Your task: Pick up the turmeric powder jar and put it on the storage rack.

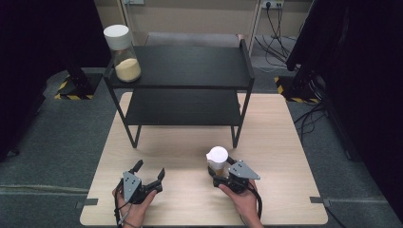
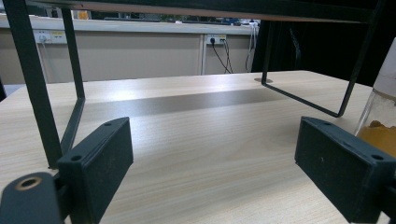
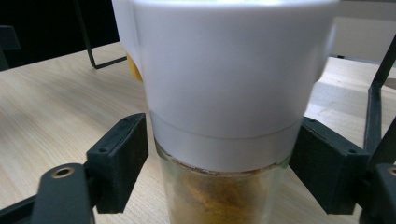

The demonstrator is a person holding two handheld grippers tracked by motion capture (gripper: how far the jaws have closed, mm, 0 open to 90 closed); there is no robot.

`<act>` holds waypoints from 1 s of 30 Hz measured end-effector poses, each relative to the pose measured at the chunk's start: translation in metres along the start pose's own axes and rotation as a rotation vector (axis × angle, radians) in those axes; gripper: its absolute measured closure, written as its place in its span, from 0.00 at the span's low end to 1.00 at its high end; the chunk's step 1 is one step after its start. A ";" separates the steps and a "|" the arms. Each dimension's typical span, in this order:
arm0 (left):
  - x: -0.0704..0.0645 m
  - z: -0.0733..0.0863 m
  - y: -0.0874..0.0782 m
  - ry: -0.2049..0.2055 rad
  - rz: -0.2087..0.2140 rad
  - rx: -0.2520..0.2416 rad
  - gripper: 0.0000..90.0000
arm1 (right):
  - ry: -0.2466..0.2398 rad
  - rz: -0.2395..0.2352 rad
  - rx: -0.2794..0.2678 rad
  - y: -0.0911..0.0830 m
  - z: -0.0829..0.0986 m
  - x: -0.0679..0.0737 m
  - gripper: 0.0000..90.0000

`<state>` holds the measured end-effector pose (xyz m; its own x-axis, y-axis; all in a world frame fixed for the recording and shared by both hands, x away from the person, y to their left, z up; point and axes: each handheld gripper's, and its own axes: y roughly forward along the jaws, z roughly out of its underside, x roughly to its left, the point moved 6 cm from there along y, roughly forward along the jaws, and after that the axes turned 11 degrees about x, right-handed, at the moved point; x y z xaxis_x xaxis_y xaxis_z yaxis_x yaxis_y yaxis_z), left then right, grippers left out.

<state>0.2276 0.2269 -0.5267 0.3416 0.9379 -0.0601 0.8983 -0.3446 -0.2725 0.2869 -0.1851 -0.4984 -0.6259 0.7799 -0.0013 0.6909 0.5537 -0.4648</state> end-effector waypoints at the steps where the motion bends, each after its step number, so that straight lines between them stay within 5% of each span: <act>1: 0.000 0.000 0.000 0.000 -0.001 0.000 0.12 | -0.004 0.000 0.003 0.001 0.000 0.000 0.28; 14: 0.000 0.000 0.000 0.000 0.000 -0.001 0.12 | -0.016 0.064 -0.009 -0.002 0.001 0.013 0.34; 30: 0.000 0.000 0.000 0.003 -0.001 -0.003 0.12 | 0.025 0.103 -0.151 -0.028 -0.029 0.016 0.34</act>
<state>0.2270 0.2268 -0.5271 0.3416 0.9381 -0.0573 0.8994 -0.3440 -0.2696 0.2680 -0.1797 -0.4602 -0.5413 0.8406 -0.0187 0.7982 0.5068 -0.3256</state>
